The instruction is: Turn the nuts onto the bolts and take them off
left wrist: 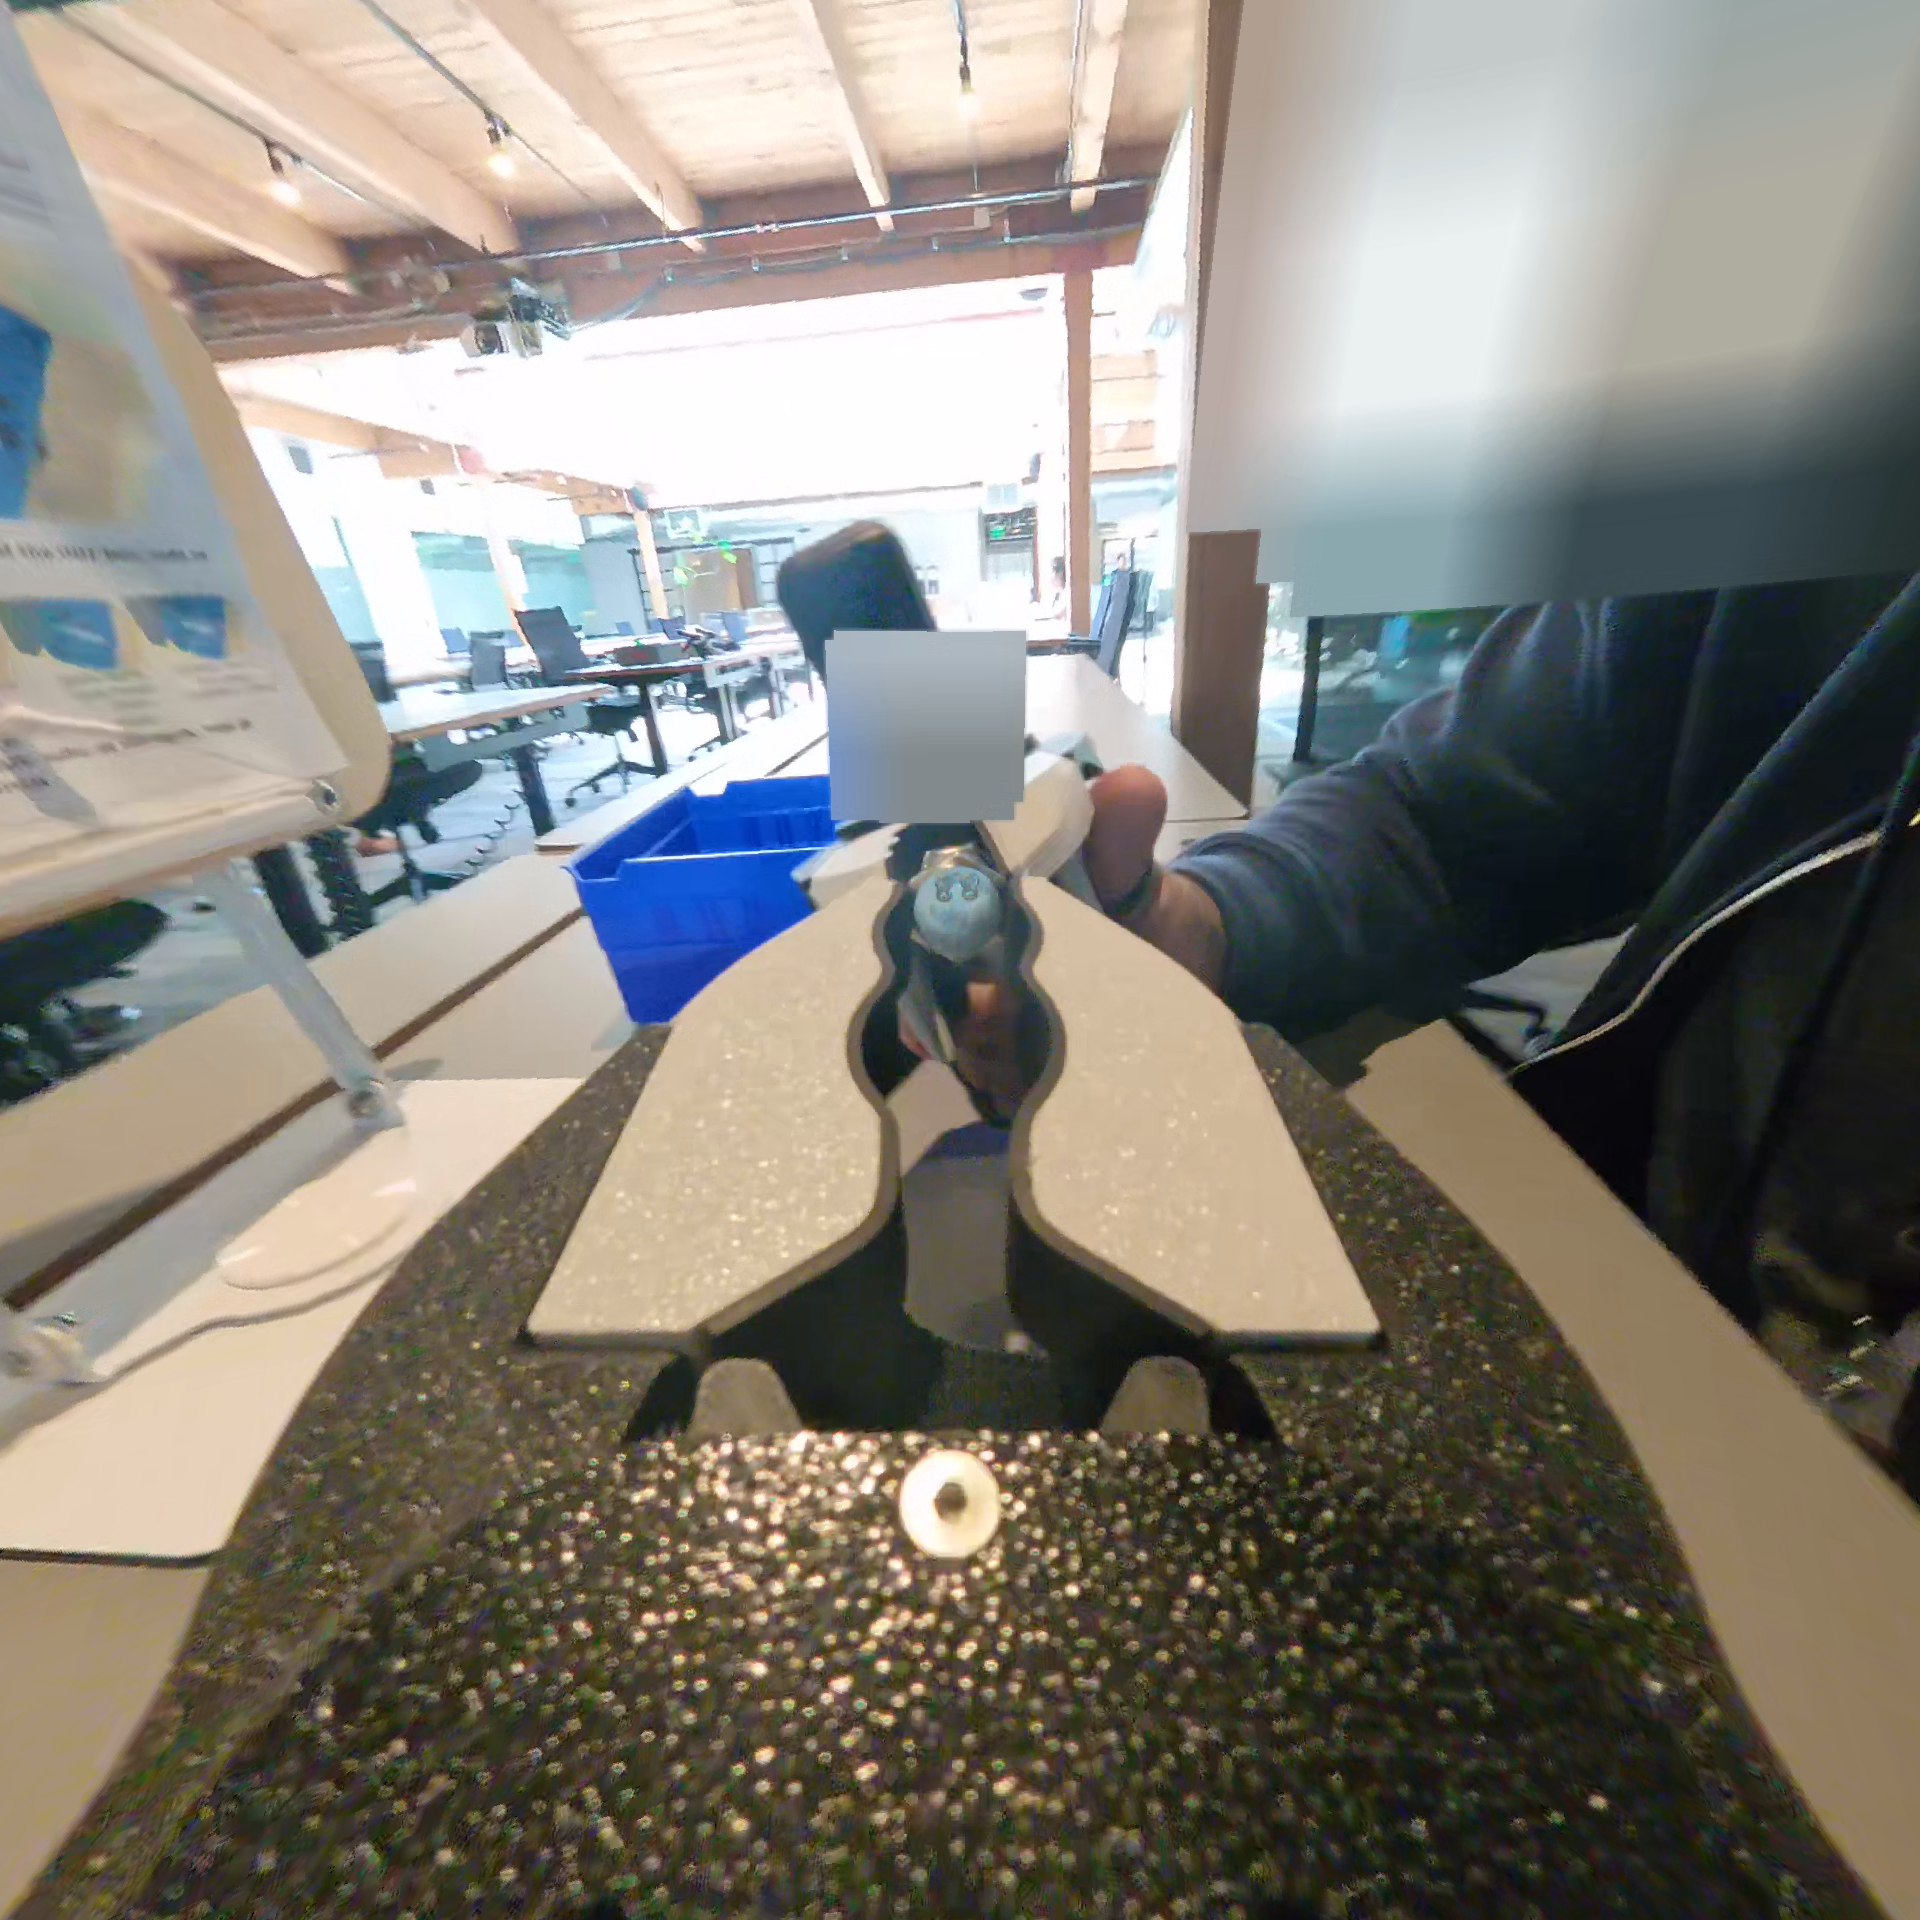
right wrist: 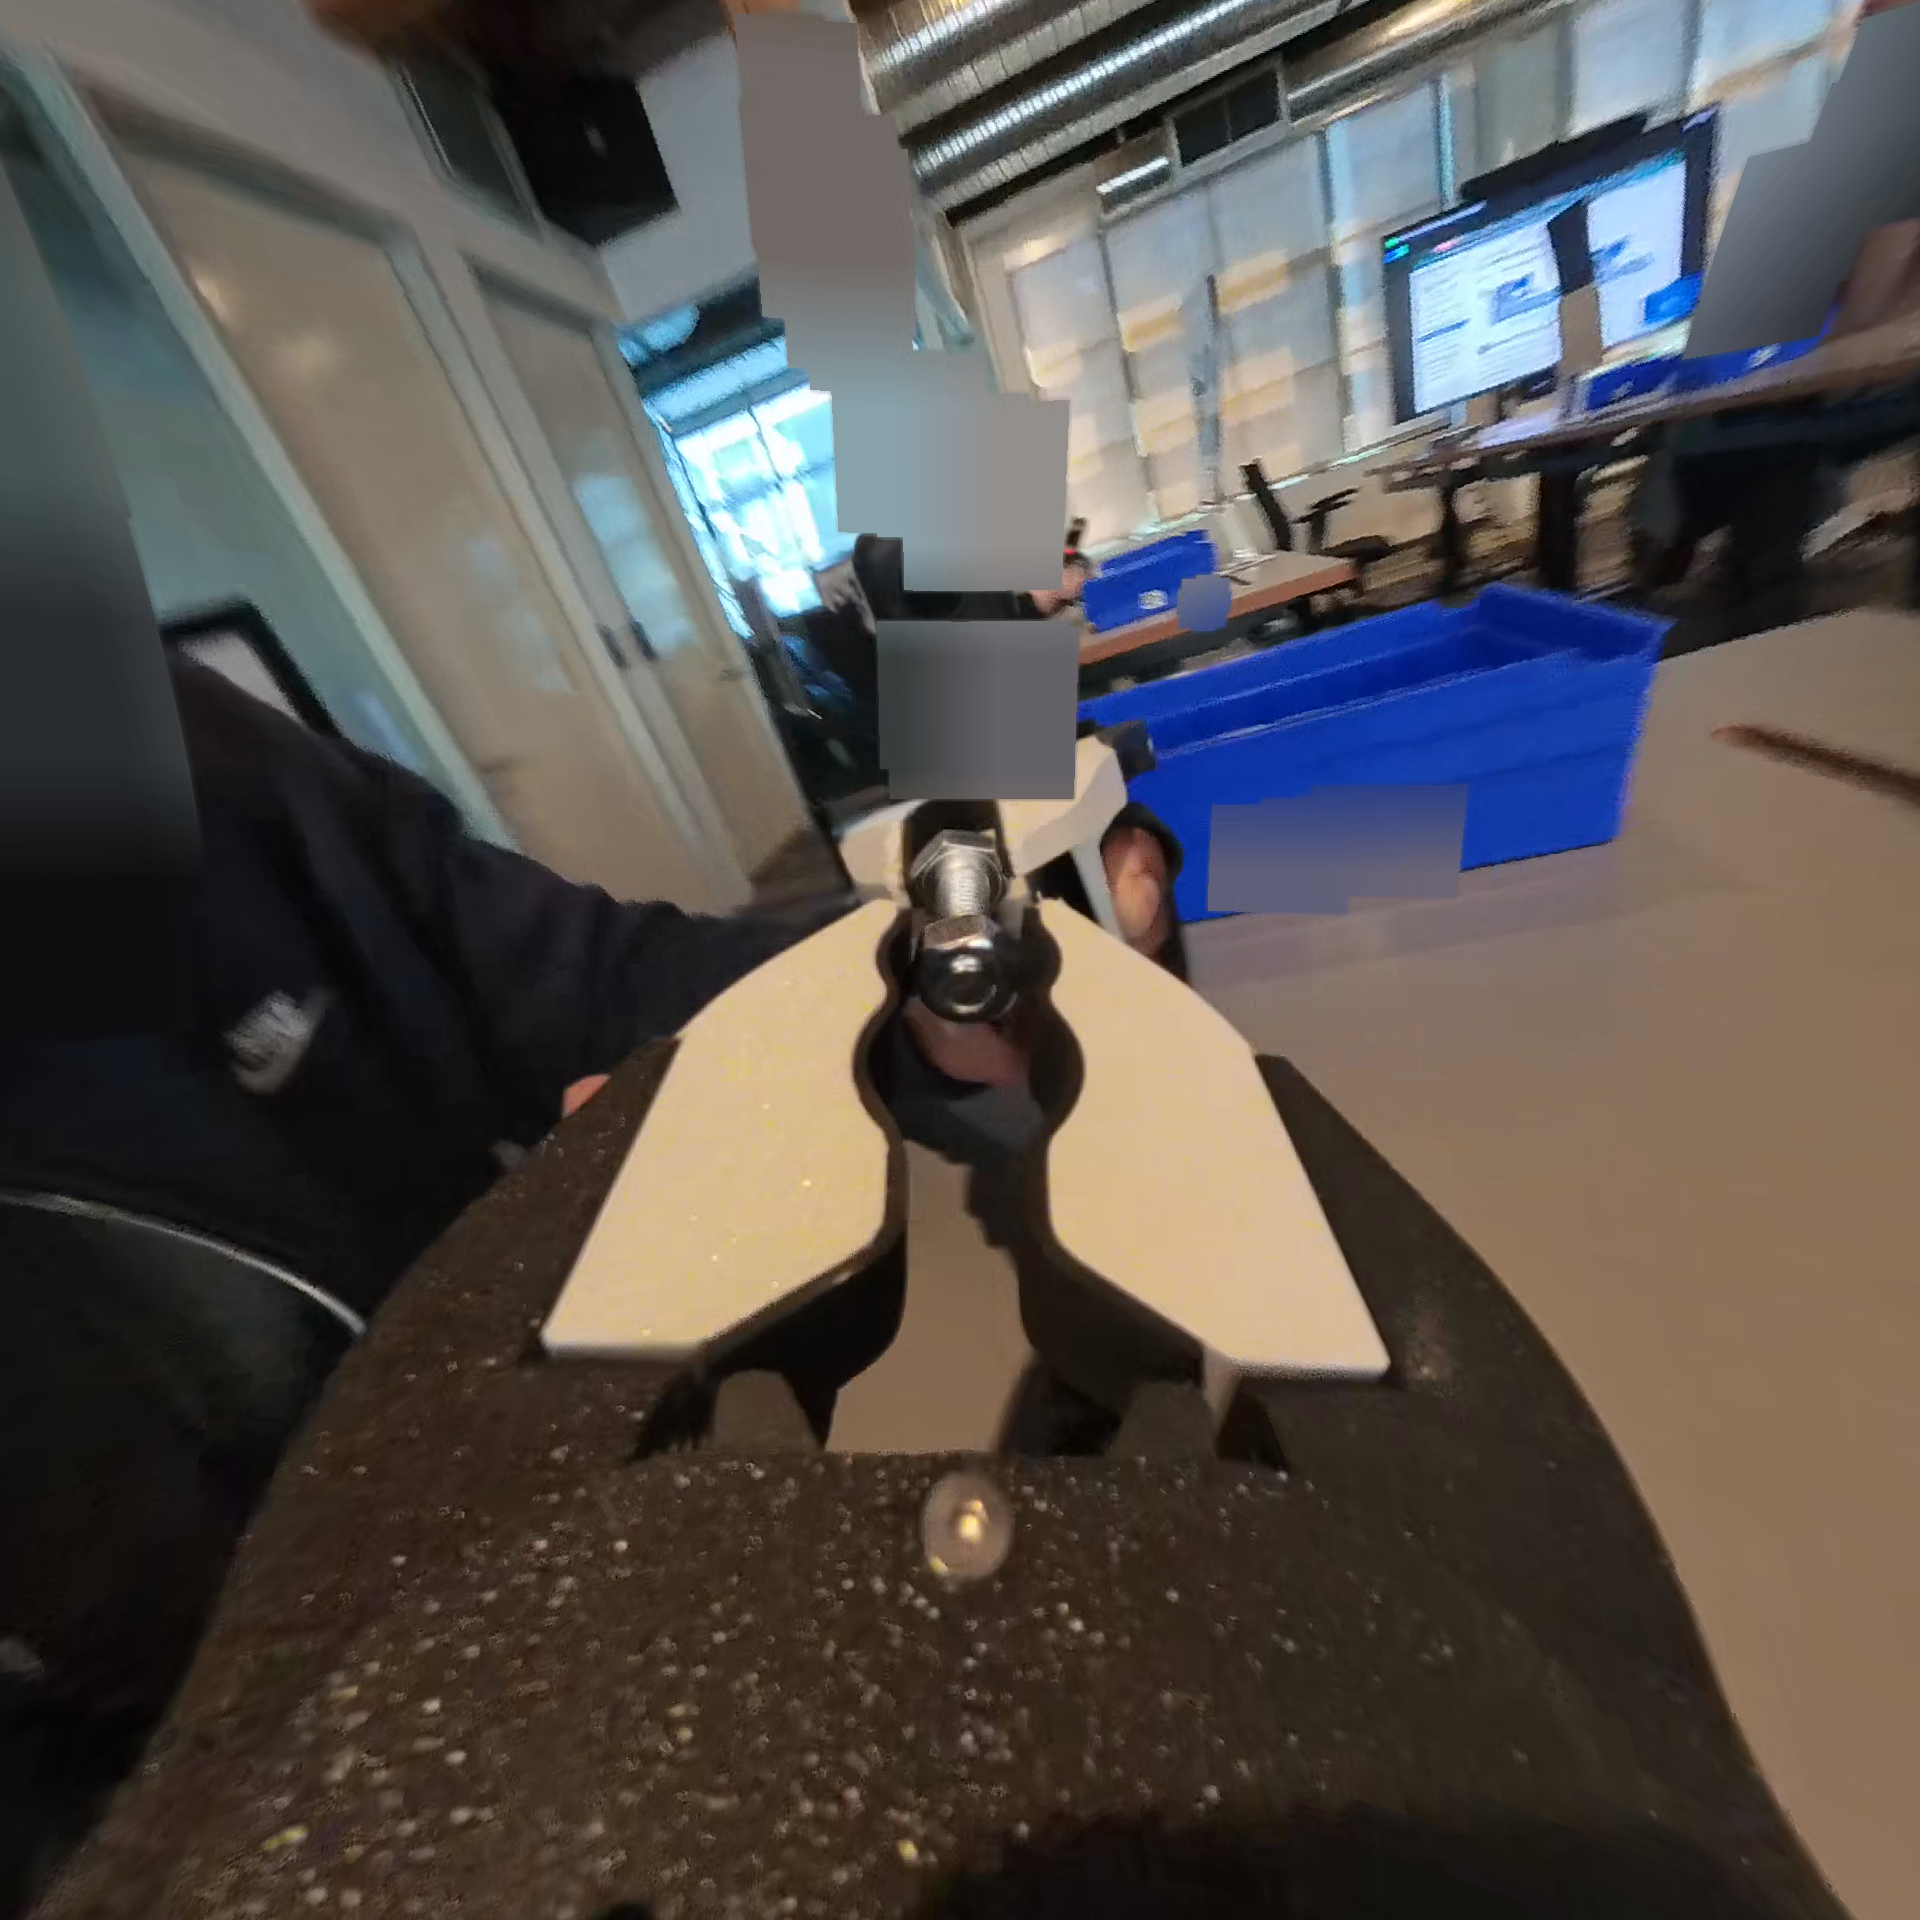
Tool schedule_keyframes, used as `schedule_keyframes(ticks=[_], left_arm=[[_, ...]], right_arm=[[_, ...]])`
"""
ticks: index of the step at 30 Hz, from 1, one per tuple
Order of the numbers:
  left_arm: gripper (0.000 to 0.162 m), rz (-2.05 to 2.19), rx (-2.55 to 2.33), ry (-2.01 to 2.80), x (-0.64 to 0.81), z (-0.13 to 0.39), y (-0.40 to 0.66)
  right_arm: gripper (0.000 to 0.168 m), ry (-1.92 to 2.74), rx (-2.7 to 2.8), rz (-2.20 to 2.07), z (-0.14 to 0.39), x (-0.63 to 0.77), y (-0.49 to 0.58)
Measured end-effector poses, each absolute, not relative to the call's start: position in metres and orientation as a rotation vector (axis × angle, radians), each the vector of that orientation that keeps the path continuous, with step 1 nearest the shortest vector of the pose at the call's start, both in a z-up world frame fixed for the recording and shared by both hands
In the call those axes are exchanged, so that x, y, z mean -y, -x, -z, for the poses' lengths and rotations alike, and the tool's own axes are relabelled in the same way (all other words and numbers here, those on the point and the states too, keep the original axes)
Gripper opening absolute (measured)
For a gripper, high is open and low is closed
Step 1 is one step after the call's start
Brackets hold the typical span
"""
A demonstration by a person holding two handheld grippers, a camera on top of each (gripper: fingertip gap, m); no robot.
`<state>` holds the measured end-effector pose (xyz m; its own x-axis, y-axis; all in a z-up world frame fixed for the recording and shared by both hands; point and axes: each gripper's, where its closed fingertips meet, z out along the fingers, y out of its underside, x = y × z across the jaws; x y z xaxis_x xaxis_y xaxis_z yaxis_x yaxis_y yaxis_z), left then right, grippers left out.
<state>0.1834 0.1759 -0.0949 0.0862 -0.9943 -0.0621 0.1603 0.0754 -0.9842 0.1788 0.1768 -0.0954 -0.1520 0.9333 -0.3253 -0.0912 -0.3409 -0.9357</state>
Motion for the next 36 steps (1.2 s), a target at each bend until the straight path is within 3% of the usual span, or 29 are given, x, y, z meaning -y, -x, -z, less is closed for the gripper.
schedule_keyframes(ticks=[9,12,13,16,21,25,32,35,36], left_arm=[[0.016,1.761,-0.837,1.268,-0.184,0.109,-0.189],[0.016,1.796,-0.799,1.29,-0.187,0.113,-0.19],[0.016,1.785,-0.8,1.283,-0.188,0.113,-0.189],[0.016,1.691,-0.821,1.221,-0.188,0.104,-0.185],[0.016,1.372,-0.92,1.116,-0.187,0.092,-0.175],[0.016,1.276,-0.962,1.04,-0.181,0.084,-0.171],[0.016,1.299,-0.979,1.029,-0.176,0.086,-0.174],[0.016,1.32,-0.996,1.039,-0.173,0.088,-0.178],[0.016,1.332,-0.987,1.05,-0.174,0.089,-0.179]], right_arm=[[0.019,0.99,1.41,-0.381,0.113,-0.189,-0.186],[0.019,0.932,1.411,-0.18,0.117,-0.194,-0.186],[0.02,0.95,1.401,-0.21,0.117,-0.193,-0.186],[0.046,1.074,1.34,-0.455,0.113,-0.194,-0.183],[0.054,1.307,1.141,-1.203,0.099,-0.185,-0.178],[0.05,1.349,0.983,-1.601,0.09,-0.184,-0.182],[0.045,1.345,1.043,-1.569,0.094,-0.177,-0.177],[0.019,1.328,1.088,-1.535,0.096,-0.173,-0.176],[0.018,1.316,1.109,-1.488,0.097,-0.172,-0.176]])
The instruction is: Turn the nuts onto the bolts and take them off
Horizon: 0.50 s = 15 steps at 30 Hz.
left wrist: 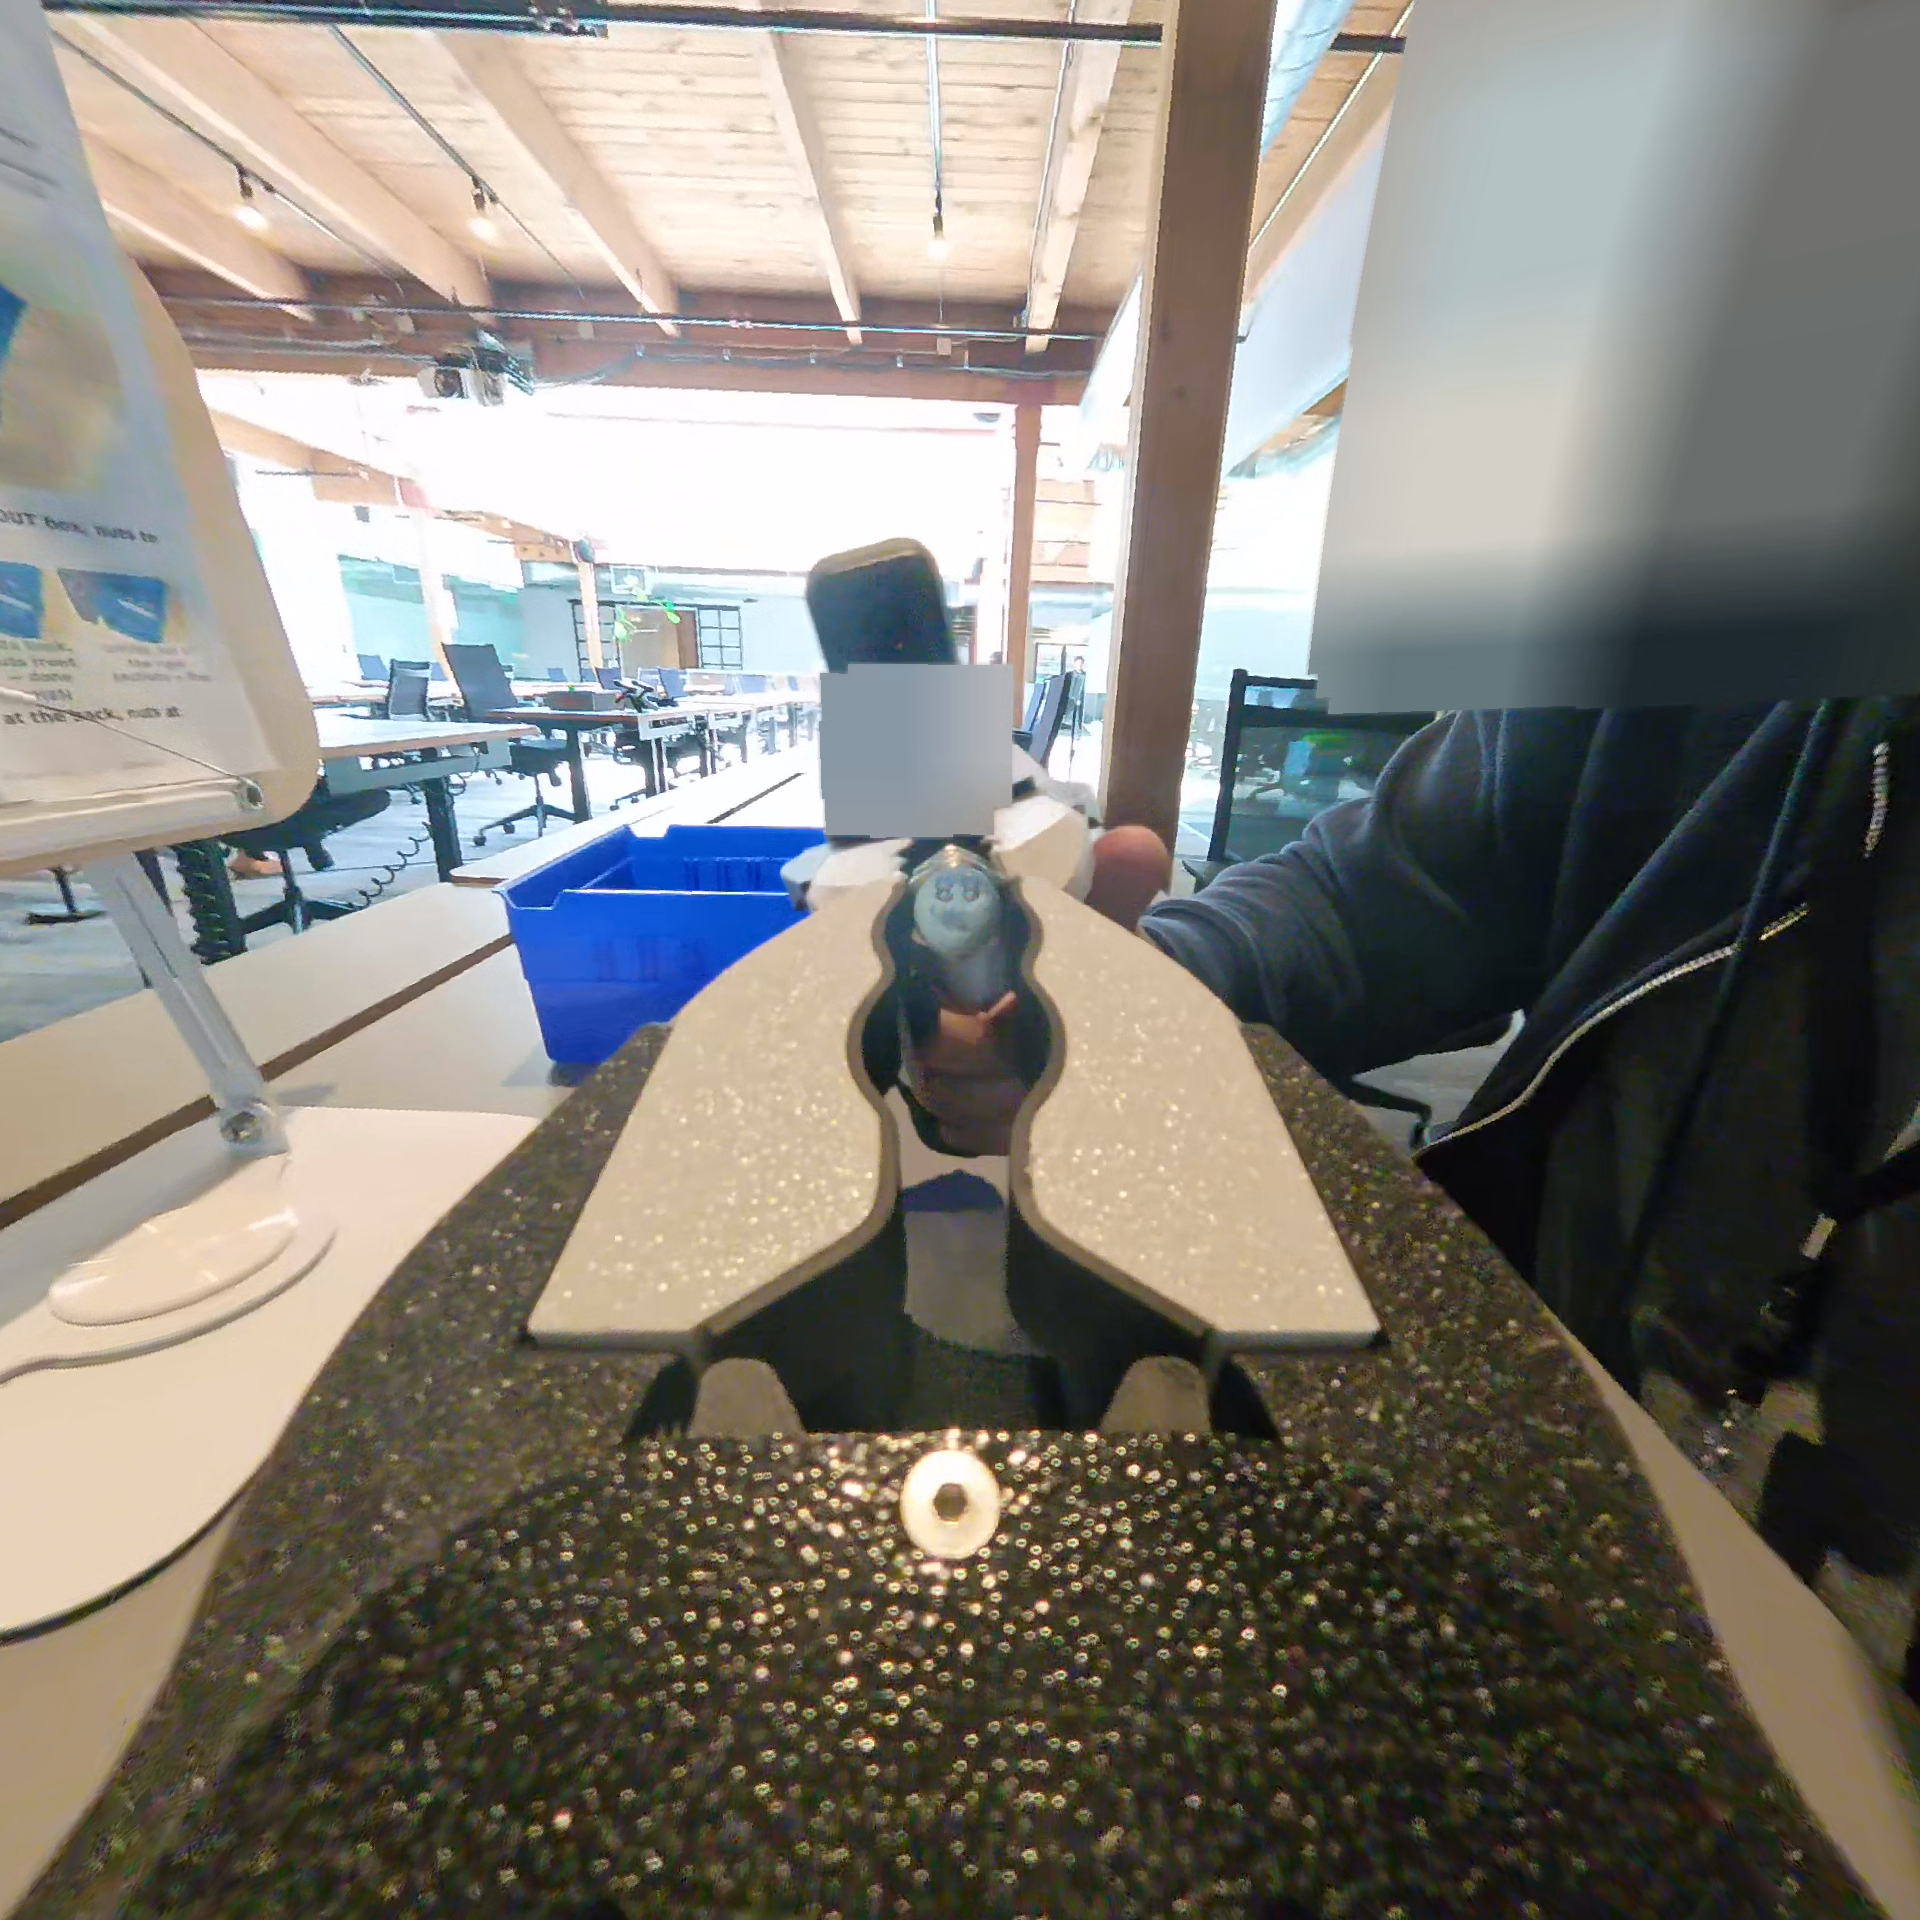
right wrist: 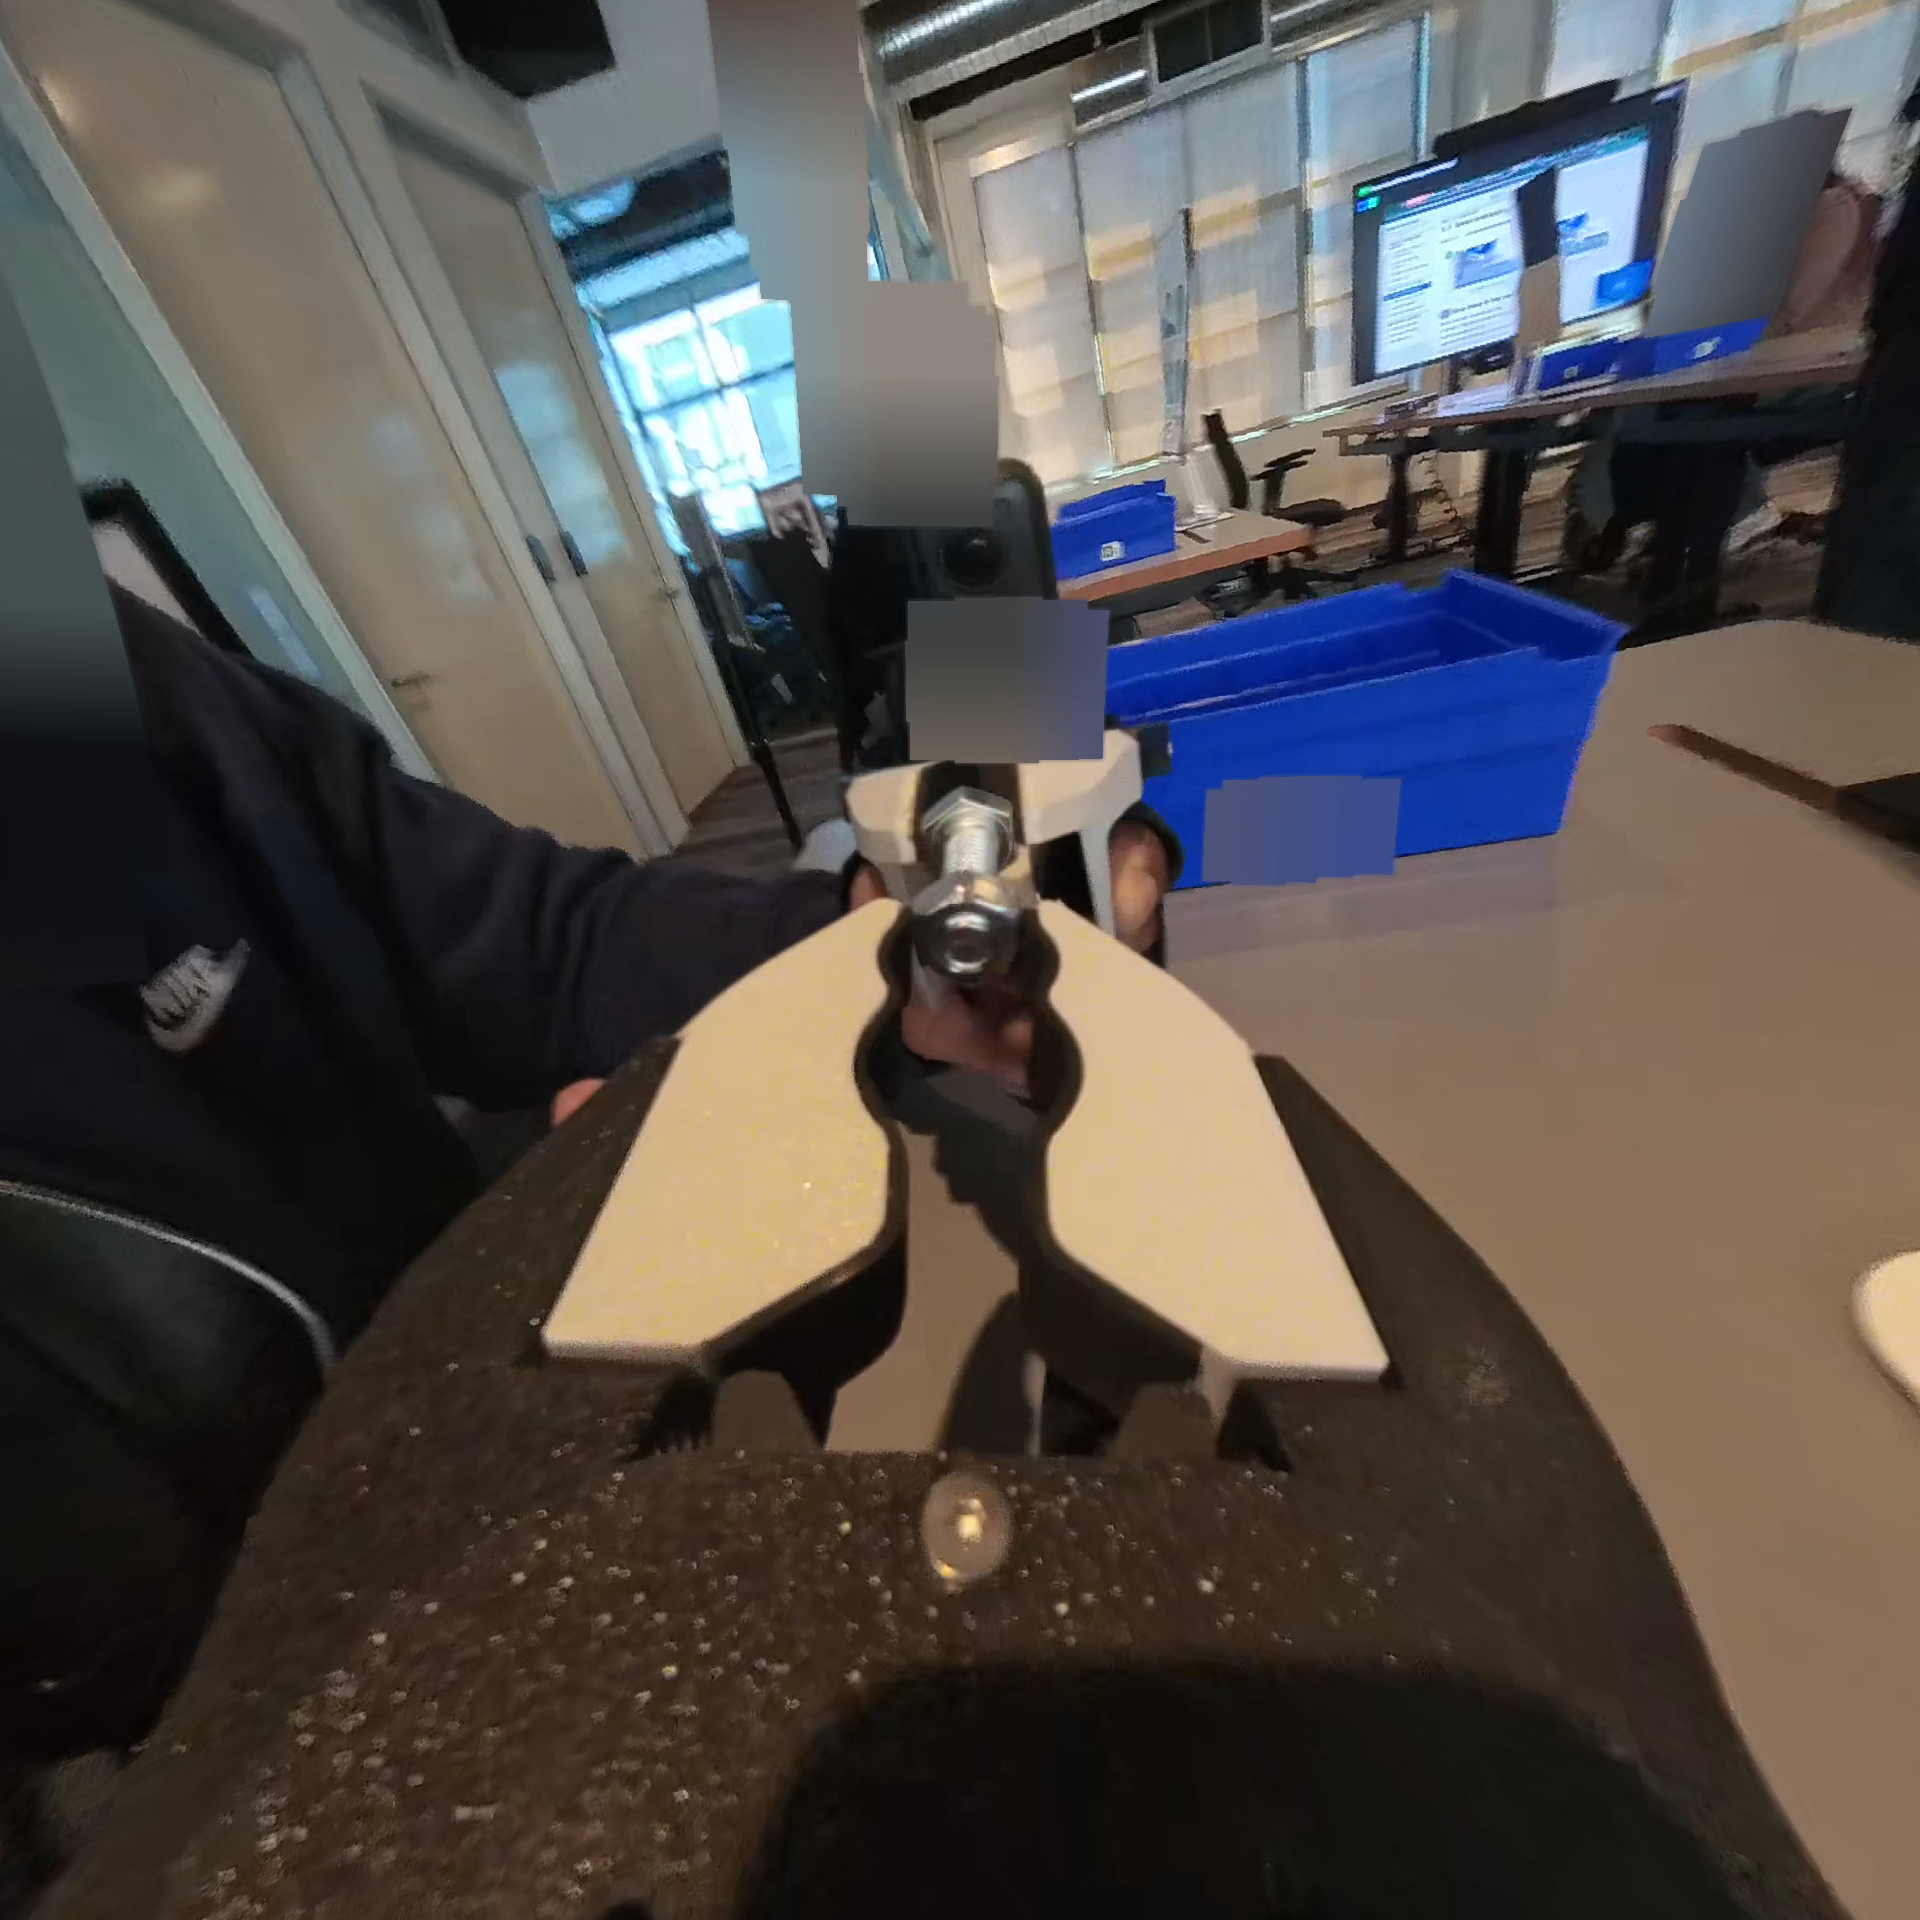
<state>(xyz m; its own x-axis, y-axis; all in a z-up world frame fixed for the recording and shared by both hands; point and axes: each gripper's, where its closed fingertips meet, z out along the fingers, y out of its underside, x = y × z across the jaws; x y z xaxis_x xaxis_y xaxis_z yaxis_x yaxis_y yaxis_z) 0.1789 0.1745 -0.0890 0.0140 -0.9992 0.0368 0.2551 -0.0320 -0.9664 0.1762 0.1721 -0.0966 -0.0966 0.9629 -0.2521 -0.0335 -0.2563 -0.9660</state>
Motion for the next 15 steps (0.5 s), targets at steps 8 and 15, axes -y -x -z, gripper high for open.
schedule_keyframes(ticks=[8,15], left_arm=[[0.016,1.824,-0.876,1.198,-0.175,0.099,-0.183],[0.016,1.792,-0.838,1.202,-0.18,0.101,-0.184]], right_arm=[[0.019,1.038,1.384,-0.626,0.107,-0.178,-0.182],[0.042,1.007,1.398,-0.48,0.112,-0.183,-0.182]])
